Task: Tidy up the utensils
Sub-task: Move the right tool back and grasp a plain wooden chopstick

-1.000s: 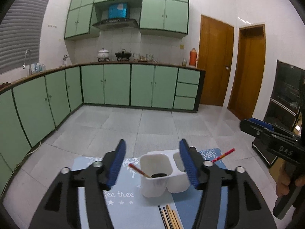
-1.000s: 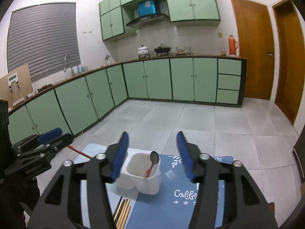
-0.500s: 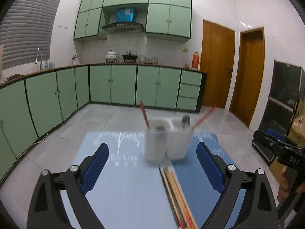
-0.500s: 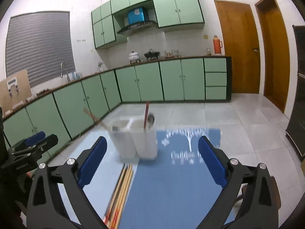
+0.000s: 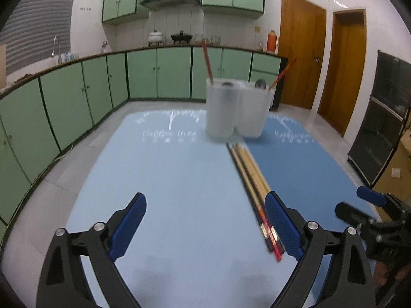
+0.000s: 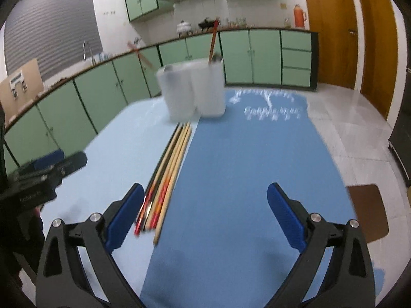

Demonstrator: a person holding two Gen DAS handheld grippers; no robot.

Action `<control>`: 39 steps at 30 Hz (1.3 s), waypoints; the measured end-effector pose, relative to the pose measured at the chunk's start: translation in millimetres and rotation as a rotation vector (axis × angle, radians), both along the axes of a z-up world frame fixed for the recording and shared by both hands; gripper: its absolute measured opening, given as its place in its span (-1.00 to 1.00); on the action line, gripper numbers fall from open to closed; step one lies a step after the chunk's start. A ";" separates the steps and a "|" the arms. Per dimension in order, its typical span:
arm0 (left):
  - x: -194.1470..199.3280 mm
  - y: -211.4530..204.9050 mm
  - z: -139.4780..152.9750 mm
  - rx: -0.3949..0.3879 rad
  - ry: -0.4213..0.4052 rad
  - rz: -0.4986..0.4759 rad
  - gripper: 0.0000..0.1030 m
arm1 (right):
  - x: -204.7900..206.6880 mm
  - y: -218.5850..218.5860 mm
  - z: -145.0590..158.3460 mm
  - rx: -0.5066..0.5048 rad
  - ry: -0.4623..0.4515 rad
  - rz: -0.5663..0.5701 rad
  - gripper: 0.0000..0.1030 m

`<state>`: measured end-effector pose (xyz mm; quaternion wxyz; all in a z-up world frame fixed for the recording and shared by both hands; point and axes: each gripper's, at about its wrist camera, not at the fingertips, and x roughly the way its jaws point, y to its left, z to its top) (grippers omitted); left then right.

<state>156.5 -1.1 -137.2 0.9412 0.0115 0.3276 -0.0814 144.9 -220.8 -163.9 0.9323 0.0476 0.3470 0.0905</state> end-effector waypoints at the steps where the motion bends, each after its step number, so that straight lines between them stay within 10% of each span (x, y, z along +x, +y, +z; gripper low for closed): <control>1: -2.2 0.5 -4.0 0.005 0.011 0.003 0.78 | -2.1 3.4 -5.1 -0.007 0.011 0.006 0.82; 23: -19.4 11.6 -35.1 0.047 0.097 0.028 0.77 | -21.0 44.3 -44.5 -0.112 0.056 0.042 0.08; 39: -15.7 -3.3 -47.4 0.051 0.156 -0.008 0.77 | -17.4 43.8 -44.2 -0.132 0.039 0.046 -0.92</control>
